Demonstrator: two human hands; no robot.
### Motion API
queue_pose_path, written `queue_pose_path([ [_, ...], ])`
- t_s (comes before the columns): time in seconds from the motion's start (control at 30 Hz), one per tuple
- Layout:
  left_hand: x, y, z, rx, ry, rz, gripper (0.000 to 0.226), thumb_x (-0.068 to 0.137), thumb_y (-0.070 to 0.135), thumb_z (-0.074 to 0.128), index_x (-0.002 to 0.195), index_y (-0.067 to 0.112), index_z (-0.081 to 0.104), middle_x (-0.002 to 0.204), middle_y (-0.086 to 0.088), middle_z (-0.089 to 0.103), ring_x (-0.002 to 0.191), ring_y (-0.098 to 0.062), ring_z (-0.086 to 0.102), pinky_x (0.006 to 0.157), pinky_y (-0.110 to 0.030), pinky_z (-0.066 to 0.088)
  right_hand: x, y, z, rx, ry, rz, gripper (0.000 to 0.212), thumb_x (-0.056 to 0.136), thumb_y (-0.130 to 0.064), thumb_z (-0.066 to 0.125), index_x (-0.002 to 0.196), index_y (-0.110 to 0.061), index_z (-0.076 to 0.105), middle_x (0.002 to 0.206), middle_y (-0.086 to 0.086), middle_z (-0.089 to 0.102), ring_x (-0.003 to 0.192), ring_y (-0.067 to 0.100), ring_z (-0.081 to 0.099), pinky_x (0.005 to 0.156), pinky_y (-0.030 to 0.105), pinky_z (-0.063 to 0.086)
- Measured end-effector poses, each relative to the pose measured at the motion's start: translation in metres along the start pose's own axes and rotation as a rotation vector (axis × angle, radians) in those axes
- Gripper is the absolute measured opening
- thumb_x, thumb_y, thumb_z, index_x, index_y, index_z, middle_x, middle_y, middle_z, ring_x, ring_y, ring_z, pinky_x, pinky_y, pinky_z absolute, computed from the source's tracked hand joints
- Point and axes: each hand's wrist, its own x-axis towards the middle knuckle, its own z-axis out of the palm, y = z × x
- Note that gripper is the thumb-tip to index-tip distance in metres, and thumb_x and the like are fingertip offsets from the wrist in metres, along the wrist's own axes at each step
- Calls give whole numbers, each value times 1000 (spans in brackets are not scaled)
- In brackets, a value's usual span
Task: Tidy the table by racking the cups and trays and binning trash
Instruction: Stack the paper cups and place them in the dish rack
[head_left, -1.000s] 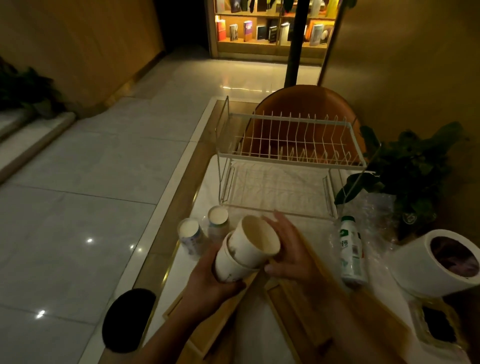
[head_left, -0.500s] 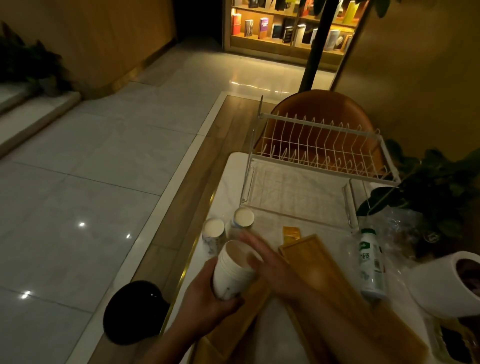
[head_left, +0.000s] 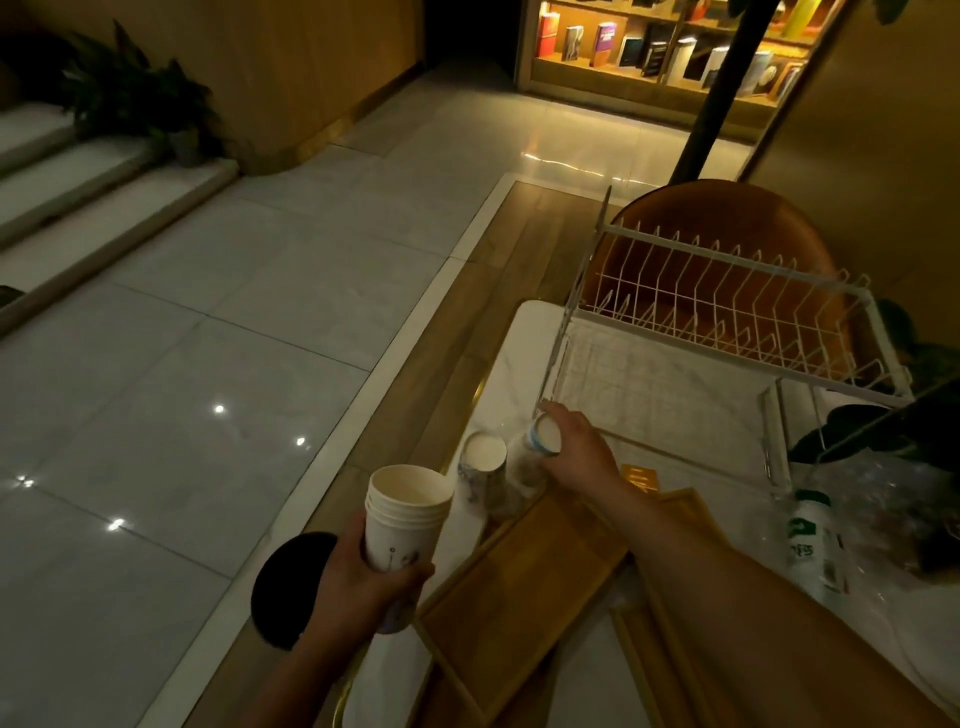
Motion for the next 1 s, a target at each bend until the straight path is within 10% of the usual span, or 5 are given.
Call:
queue_pose_path([
  [0.37, 2, -6, -3, -34, 59, -27, 62, 64, 13, 91, 105, 42, 54, 91, 12, 71, 85, 3, 68, 55, -12, 55, -39, -30, -52, 237, 270, -92, 82, 67, -23, 77, 135, -48, 38, 118, -11, 43, 103, 10, 47, 74, 20, 39],
  [1.0, 3, -15, -23, -27, 68, -55, 70, 68, 16, 90, 124, 27, 50, 108, 4, 66, 96, -13, 66, 71, -24, 56, -22, -97, 0, -329, -104, -193, 87, 74, -39, 65, 148, -37, 20, 132, 6, 40, 118, 29, 46, 87, 39, 50],
])
